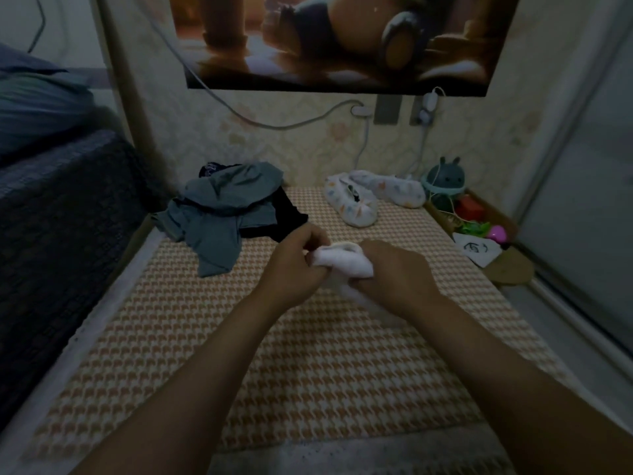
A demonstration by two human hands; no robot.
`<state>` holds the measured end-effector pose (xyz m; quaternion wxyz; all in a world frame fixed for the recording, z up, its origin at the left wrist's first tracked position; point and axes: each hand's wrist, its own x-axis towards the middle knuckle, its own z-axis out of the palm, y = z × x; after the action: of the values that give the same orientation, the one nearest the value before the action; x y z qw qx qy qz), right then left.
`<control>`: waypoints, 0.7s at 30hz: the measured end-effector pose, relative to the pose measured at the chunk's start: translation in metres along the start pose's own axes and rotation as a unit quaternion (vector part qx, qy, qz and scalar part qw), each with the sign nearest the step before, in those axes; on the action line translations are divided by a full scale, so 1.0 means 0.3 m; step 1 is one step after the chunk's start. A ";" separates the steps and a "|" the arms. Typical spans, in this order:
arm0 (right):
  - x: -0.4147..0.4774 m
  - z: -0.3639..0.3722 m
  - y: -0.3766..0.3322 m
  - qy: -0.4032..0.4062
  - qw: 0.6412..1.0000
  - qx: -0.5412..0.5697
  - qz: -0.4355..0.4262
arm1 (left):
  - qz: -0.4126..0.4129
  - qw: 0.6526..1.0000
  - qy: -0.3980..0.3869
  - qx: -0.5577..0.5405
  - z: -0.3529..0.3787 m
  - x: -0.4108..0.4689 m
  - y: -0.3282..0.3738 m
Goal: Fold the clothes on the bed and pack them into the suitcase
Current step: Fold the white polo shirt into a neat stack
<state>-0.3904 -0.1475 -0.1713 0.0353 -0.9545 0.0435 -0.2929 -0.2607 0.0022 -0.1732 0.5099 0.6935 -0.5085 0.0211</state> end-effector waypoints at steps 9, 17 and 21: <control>-0.337 0.020 0.111 -0.183 0.974 -0.128 0.031 | -0.042 0.927 -0.301 0.219 0.194 -0.065 0.087; -0.363 -0.044 0.140 -0.045 0.983 0.080 0.158 | 0.094 0.936 -0.200 0.274 0.394 -0.073 0.022; -0.397 -0.009 0.164 -0.233 0.959 0.050 0.156 | 0.027 0.925 -0.252 0.283 0.437 -0.135 -0.019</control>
<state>-0.4931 -0.1841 -0.2400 0.1370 -0.9747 0.1676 -0.0546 -0.3403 -0.0658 -0.2621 0.1466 0.7775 -0.6116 0.0032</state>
